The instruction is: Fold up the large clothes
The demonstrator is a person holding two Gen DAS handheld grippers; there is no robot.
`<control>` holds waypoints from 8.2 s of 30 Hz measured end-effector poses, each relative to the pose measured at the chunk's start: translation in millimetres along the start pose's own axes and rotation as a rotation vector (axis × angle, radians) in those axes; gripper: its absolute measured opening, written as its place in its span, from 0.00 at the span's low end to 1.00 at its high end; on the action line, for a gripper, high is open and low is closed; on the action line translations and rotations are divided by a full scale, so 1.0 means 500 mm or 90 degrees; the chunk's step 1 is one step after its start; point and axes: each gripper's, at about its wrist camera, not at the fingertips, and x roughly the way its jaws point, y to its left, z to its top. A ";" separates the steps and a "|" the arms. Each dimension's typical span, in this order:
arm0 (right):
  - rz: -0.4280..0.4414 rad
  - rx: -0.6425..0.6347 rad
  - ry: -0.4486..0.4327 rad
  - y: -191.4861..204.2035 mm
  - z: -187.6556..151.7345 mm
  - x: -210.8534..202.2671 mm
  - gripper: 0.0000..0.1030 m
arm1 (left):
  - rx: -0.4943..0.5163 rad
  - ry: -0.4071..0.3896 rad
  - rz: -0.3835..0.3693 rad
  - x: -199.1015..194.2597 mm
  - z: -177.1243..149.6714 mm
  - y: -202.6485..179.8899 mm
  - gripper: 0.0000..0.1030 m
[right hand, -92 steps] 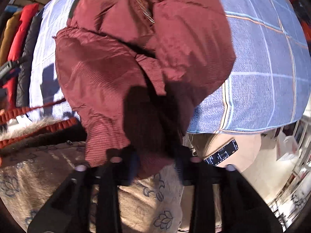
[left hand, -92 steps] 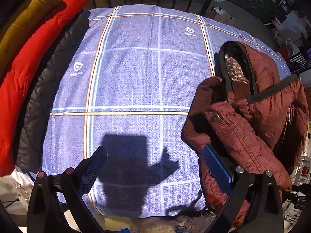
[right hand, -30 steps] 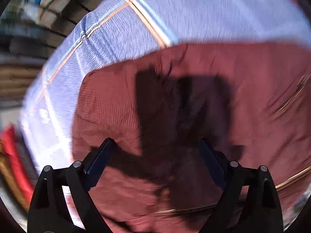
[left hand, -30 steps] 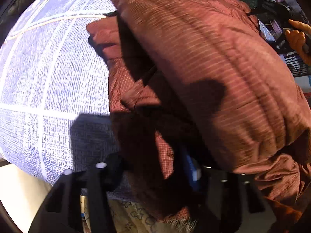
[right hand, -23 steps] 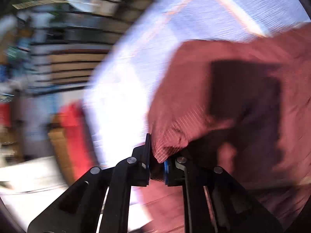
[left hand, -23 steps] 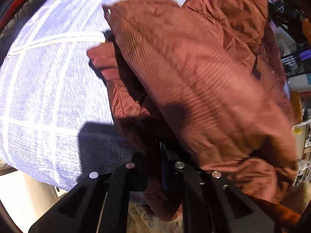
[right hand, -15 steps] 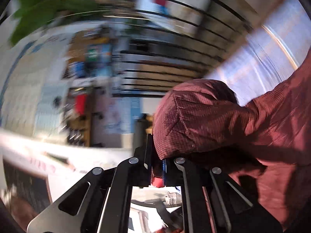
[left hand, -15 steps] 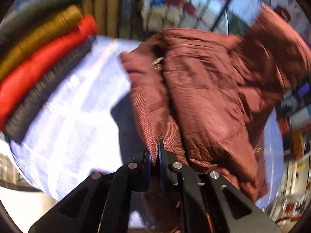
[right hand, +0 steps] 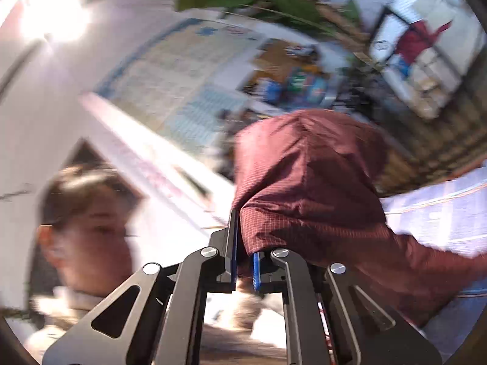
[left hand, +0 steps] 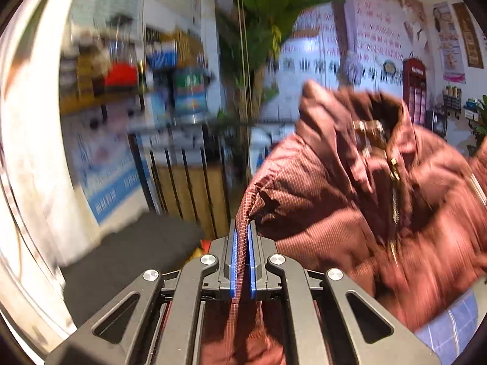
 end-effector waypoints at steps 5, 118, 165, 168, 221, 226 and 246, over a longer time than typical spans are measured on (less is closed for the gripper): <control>0.065 0.081 -0.154 -0.068 0.020 -0.079 0.08 | 0.054 -0.063 -0.039 0.108 0.116 0.076 0.06; -0.973 0.439 0.025 -0.589 -0.557 -0.301 0.86 | 0.074 0.558 -0.081 0.607 -0.564 0.156 0.94; -0.889 0.534 -0.272 -0.426 -0.554 -0.438 0.70 | 0.105 0.562 -0.161 0.608 -0.594 -0.010 0.89; -0.895 0.529 -0.360 -0.405 -0.501 -0.528 0.70 | 0.084 0.574 -0.210 0.570 -0.589 -0.098 0.89; -1.301 0.268 -0.113 -0.344 -0.296 -0.869 0.54 | 0.287 0.575 -0.271 0.471 -0.583 -0.548 0.89; -1.037 0.205 -0.055 -0.488 -0.136 -0.742 0.68 | 0.300 0.568 -0.271 0.469 -0.584 -0.570 0.89; -0.996 0.003 0.176 -0.764 0.003 -0.401 0.06 | 0.212 0.614 -0.156 0.479 -0.611 -0.443 0.89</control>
